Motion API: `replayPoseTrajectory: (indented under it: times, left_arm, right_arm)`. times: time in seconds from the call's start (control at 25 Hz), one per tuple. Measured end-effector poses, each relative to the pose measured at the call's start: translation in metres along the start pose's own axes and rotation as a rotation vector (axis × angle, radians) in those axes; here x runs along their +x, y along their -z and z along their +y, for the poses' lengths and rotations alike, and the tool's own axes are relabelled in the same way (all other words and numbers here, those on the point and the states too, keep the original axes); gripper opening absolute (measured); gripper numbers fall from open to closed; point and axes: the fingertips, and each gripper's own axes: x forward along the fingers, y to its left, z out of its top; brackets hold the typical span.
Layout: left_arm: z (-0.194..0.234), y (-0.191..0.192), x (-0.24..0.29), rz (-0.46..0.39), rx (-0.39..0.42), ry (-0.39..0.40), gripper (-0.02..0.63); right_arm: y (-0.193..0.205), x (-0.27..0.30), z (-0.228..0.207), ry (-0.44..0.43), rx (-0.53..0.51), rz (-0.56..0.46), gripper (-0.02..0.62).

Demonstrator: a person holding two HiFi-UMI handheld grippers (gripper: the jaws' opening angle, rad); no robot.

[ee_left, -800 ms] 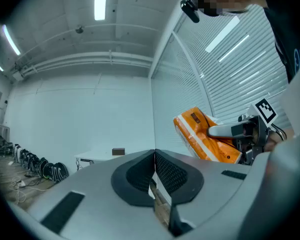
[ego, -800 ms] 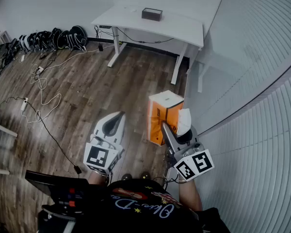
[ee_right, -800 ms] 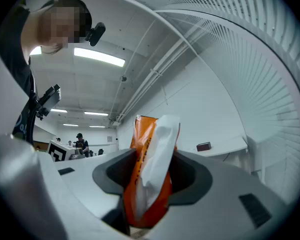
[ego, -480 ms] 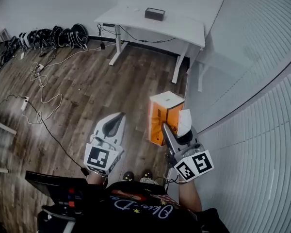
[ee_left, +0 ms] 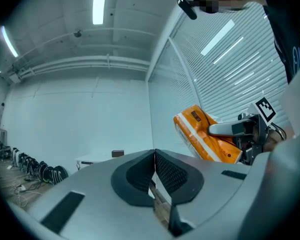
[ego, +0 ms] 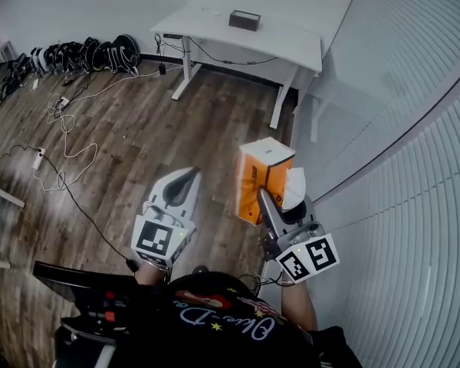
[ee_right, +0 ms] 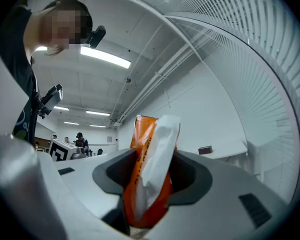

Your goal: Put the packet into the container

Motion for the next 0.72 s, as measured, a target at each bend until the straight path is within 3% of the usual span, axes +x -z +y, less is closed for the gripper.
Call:
replayPoseTrajectory:
  times: [0.32, 0.6, 0.72]
  left_arm:
    - [-0.016, -0.017, -0.001, 0.010, -0.011, 0.008, 0.009]
    - [-0.002, -0.010, 0.010, 0.034, -0.007, -0.002, 0.009]
    - [-0.005, -0.011, 0.005, 0.005, -0.002, 0.003, 0.009]
  right_arm:
    - [-0.017, -0.019, -0.005, 0.041, -0.003, -0.002, 0.199]
    - [-0.016, -0.007, -0.018, 0.055, -0.005, -0.001, 0.198]
    - [-0.011, -0.011, -0.010, 0.055, -0.015, -0.005, 0.198]
